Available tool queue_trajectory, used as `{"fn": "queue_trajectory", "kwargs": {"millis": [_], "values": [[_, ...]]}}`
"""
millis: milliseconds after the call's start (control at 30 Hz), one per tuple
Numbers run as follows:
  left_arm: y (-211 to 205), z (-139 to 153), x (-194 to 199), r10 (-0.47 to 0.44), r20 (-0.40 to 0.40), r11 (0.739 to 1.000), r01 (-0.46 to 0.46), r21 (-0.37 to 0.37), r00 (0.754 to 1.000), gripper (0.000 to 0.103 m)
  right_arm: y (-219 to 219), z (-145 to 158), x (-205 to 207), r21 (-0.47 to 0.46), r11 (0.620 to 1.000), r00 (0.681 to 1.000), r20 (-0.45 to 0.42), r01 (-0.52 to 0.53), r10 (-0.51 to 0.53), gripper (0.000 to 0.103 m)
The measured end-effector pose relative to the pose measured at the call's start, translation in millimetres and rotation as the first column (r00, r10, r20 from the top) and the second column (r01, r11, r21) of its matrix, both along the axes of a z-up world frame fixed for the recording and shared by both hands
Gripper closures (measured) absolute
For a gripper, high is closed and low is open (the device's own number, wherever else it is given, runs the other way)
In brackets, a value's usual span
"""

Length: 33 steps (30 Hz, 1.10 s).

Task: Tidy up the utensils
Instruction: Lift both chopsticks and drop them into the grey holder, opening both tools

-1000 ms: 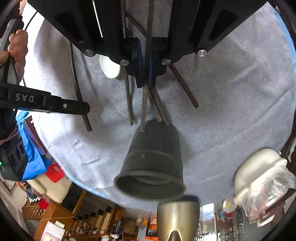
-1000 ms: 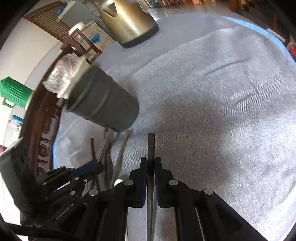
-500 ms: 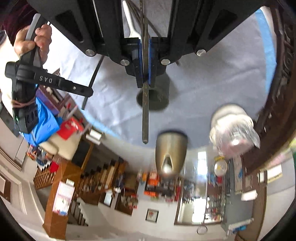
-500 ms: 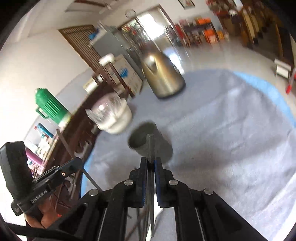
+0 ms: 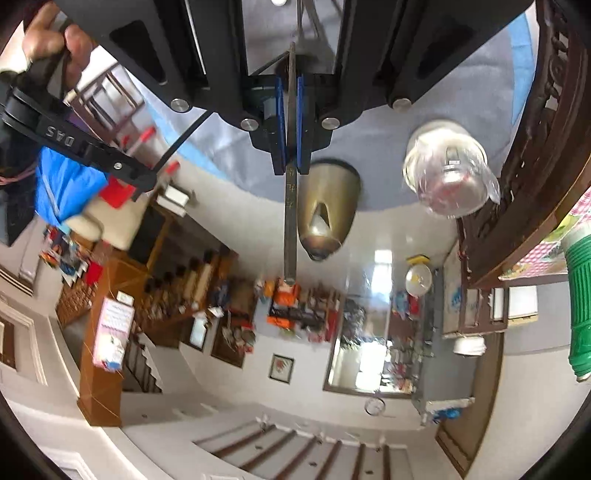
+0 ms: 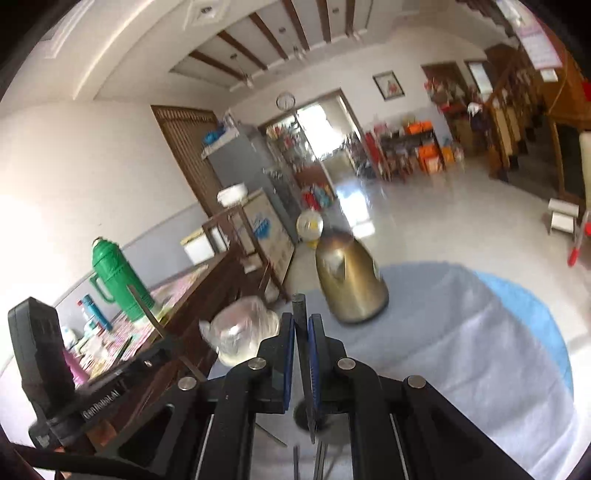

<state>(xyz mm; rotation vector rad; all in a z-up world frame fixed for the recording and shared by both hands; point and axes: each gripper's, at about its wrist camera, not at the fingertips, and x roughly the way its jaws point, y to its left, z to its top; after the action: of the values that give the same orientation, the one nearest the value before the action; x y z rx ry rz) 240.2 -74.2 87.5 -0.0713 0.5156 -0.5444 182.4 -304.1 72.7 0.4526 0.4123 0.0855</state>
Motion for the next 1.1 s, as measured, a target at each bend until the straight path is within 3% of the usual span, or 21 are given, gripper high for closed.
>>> {"fn": "queue_trajectory", "kwargs": {"millis": [200,400,467,500,533,600,667,700,767,900,967,1033,1100], "values": [[-14.2,-42.4,25.5,0.054,-0.004,0.998,-0.054,0.007,0.999,0.097,20.2,-12.8,41.1,-0.096,0.995,0.999,-0.028,0.016,-0.019,0.095],[-17.3,-91.8,39.8,0.067,-0.125,0.993,-0.053,0.108,0.990,0.097,15.6,-53.6,56.3,-0.036,0.999,0.987,-0.160,-0.039,0.033,0.092],[-11.4,-99.5,36.9,0.073,-0.162,0.991,-0.054,0.119,0.984,0.097,9.0,-63.9,57.6,0.025,0.998,0.978,-0.199,-0.060,0.064,0.084],[-6.1,-102.6,34.1,0.079,-0.174,0.991,-0.058,0.123,0.982,0.096,4.3,-68.3,55.5,0.066,0.996,0.973,-0.217,-0.068,0.080,0.070],[-0.4,-102.6,28.4,0.083,-0.180,0.990,-0.060,0.129,0.980,0.094,1.3,-73.0,51.0,0.093,0.994,0.972,-0.218,-0.065,0.084,0.049],[13.2,-98.7,10.9,0.081,-0.175,0.990,-0.058,0.131,0.981,0.075,-5.2,-80.2,33.0,0.127,0.990,0.978,-0.190,-0.063,0.087,0.028],[27.6,-94.8,-8.5,0.099,-0.141,0.986,-0.078,0.147,0.985,0.057,-10.9,-85.3,9.9,0.136,0.989,0.984,-0.162,-0.049,0.071,0.028],[29.9,-91.6,-23.0,0.108,-0.124,0.984,-0.088,0.152,0.986,0.053,-14.7,-90.4,-3.8,0.149,0.988,0.985,-0.157,-0.046,0.070,0.028],[43.0,-96.2,-43.4,0.119,-0.110,0.982,-0.100,0.161,0.987,0.051,-18.8,-102.0,-25.5,0.193,0.979,0.983,-0.159,-0.061,0.092,0.028],[62.7,-132.0,-78.0,0.152,-0.179,0.970,-0.112,0.215,0.972,0.050,-15.1,-139.6,-59.8,0.231,0.969,0.964,-0.223,-0.092,0.144,0.030],[66.6,-150.0,-92.1,0.158,-0.221,0.968,-0.106,0.229,0.962,0.050,-7.8,-159.3,-64.4,0.247,0.963,0.949,-0.264,-0.105,0.171,0.037],[70.3,-169.3,-107.3,0.159,-0.266,0.967,-0.096,0.234,0.951,0.051,3.2,-183.8,-62.5,0.262,0.958,0.920,-0.333,-0.121,0.207,0.058],[73.9,-187.3,-121.8,0.166,-0.307,0.968,-0.095,0.233,0.937,0.051,15.2,-209.6,-55.7,0.291,0.945,0.882,-0.394,-0.147,0.258,0.064]]}}
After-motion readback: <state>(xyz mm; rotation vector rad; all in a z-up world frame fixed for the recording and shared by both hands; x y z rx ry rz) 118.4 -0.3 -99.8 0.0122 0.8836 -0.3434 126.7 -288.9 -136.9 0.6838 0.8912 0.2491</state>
